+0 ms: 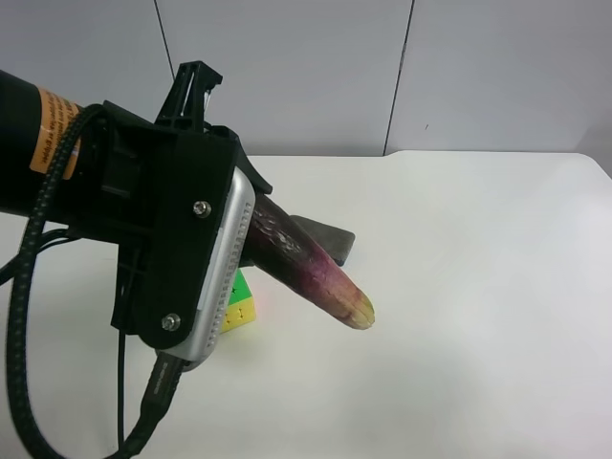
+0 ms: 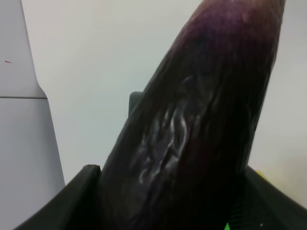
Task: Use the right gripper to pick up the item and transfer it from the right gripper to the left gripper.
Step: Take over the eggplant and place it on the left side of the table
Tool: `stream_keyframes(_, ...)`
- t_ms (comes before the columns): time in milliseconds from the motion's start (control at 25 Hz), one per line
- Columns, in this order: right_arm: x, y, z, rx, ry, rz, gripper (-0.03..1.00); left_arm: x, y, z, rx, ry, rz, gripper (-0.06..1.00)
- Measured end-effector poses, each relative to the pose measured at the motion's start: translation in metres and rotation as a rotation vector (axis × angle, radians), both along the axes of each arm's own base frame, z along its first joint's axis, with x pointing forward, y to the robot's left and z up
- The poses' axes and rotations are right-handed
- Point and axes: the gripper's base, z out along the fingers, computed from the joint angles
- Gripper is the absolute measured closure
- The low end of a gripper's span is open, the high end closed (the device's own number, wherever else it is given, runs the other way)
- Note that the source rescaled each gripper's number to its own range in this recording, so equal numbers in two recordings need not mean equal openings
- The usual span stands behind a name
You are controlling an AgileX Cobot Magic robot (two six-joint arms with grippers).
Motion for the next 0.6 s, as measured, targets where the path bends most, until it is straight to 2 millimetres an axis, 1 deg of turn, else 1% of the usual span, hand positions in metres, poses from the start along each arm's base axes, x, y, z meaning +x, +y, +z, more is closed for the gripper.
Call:
stream_keyframes(120, -0.009, -0.006, 0.001, 0.029, -0.064, -0.153, -0.03, 0.000, 0.000, 0.000, 0.000, 0.001, 0.001, 0.94)
stream_keyframes(280, -0.018, -0.008, 0.000, 0.045, -0.123, -0.302, -0.03, 0.000, 0.000, 0.000, -0.011, 0.014, 0.015, 0.94)
stream_keyframes(400, -0.018, -0.007, 0.000, 0.042, -0.124, -0.358, -0.03, 0.000, 0.000, 0.000, -0.029, 0.036, 0.039, 0.94)
stream_keyframes(600, -0.018, -0.007, 0.000, 0.041, -0.124, -0.368, -0.03, 0.000, 0.000, 0.000, -0.078, 0.098, 0.106, 0.94)
